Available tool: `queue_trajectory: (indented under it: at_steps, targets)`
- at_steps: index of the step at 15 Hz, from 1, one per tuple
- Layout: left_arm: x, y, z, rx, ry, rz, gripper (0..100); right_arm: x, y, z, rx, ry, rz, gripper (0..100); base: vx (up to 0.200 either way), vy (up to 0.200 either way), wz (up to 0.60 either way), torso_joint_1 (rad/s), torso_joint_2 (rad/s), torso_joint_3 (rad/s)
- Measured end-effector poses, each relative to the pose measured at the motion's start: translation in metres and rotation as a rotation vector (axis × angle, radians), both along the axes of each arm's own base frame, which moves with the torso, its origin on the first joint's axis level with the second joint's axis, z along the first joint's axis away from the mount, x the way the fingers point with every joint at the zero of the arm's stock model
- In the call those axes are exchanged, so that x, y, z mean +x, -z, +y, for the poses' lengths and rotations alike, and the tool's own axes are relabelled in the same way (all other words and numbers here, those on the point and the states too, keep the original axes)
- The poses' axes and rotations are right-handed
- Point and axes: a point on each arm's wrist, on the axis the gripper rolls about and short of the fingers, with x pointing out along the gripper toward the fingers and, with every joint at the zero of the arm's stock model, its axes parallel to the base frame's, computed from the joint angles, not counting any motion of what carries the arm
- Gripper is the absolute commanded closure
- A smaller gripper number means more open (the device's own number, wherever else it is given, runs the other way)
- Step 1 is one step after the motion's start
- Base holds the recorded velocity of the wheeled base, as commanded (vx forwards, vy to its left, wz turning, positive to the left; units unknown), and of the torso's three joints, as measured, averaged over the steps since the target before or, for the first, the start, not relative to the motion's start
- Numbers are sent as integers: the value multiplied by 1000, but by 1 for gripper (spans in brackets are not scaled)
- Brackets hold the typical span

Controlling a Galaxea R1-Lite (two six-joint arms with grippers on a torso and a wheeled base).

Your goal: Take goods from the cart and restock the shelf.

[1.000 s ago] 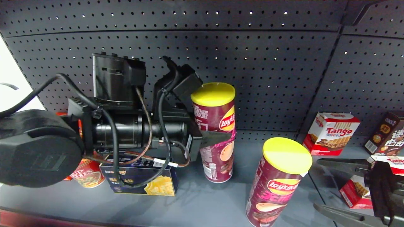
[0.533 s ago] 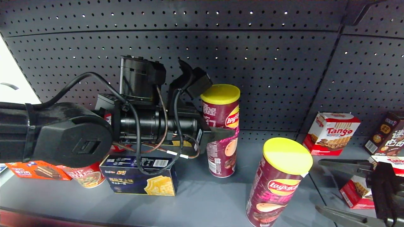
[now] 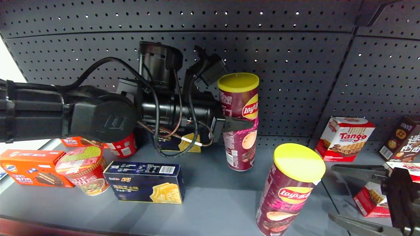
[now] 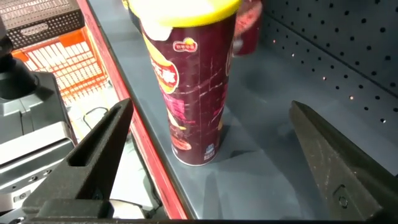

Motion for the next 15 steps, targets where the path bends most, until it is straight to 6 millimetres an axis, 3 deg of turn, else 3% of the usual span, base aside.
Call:
queue_trajectory:
  at_steps: [4,15]
  targets:
    - [18,17,0,43,11,-2,100,0,-2,0,3,0,-7,0,0,0,0,0,0,0]
    - [28,39,-22,66,49,18,100,3,-3,0,3,4,-4,0,0,0,0,0,0,0]
